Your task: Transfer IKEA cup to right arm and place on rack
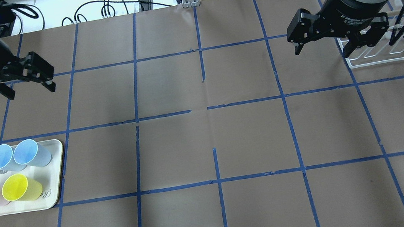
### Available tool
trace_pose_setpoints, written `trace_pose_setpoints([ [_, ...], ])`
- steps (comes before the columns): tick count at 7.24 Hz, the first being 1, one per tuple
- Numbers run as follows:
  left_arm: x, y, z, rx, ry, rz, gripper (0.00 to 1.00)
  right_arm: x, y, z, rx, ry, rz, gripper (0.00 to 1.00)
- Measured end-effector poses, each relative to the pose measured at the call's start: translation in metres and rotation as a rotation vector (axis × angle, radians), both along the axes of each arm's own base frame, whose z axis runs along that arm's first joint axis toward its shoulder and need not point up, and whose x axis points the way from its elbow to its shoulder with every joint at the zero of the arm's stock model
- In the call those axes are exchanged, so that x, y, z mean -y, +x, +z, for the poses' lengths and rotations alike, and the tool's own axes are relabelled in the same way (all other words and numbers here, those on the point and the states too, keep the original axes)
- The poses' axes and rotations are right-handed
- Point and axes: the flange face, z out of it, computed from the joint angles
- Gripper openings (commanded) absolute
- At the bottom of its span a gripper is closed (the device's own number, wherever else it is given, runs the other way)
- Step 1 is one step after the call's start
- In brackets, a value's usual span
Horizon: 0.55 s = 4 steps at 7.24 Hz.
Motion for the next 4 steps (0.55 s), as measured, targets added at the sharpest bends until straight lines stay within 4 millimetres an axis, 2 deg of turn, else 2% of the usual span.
trace_pose_setpoints([
  [2, -0.007, 0.101, -0.011, -0.015, 0.013, -0.015, 1.0, -0.014, 0.002, 0.013, 0.007, -0.024, -0.011, 1.0],
  [4, -0.026, 0.196, -0.042, -0.027, 0.014, -0.018, 1.0, -0.018, 0.003, 0.018, 0.015, -0.037, -0.011, 1.0],
])
